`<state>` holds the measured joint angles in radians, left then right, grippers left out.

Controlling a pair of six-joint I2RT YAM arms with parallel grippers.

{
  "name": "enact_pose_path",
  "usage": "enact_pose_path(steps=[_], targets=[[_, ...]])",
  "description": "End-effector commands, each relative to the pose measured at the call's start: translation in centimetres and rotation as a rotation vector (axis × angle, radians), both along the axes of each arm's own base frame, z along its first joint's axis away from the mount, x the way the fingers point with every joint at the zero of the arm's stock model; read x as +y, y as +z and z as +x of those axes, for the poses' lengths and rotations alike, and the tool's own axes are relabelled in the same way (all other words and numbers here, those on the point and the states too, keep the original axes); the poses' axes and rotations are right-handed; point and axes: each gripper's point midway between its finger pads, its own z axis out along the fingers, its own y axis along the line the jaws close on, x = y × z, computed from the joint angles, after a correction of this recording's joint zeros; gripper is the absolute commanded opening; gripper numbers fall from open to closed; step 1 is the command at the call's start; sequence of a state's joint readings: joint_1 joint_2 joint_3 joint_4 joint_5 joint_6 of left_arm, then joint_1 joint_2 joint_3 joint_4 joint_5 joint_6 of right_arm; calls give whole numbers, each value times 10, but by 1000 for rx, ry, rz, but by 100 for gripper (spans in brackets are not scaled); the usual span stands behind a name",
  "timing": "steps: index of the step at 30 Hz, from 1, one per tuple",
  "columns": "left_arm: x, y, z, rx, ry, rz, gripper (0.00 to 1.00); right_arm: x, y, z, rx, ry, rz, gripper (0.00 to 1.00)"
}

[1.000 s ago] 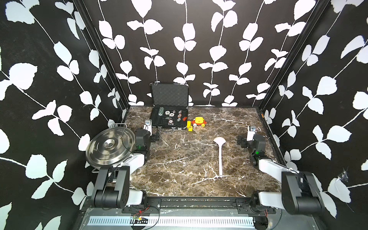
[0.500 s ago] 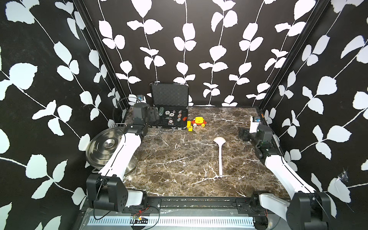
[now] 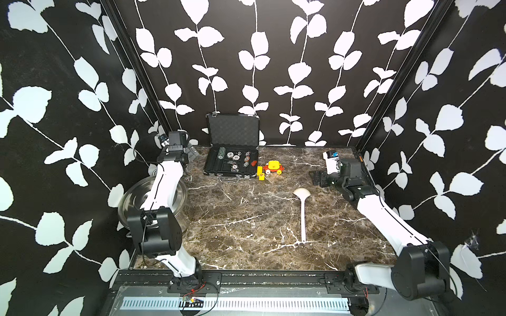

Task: Stir the soup with a spoon
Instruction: Move the pan to the center of the board.

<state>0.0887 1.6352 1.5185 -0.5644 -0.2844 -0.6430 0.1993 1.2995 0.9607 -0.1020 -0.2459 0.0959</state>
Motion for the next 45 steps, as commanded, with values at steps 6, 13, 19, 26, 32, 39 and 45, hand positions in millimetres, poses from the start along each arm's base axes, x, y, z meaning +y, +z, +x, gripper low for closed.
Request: enact_pose_path(steps=[6,13,19,26,32,39,45], targets=[[23,-12,-8,-37,161,-131,98,23,2,-1,20,50,14,87],[37,-28,0,-57,196,-184,88,35,1,-1,36,86,-6,86],[43,-35,-8,-47,245,-178,86,38,-7,1,53,91,-14,85],[51,-44,-4,-32,261,-186,77,41,-11,2,69,98,-20,82],[50,-49,-2,-9,255,-197,69,40,-18,1,82,93,-29,81],[40,-61,-9,42,207,-232,49,40,-22,0,88,86,-22,80],[26,-60,-22,77,151,-266,26,40,-29,-2,86,77,-8,80]])
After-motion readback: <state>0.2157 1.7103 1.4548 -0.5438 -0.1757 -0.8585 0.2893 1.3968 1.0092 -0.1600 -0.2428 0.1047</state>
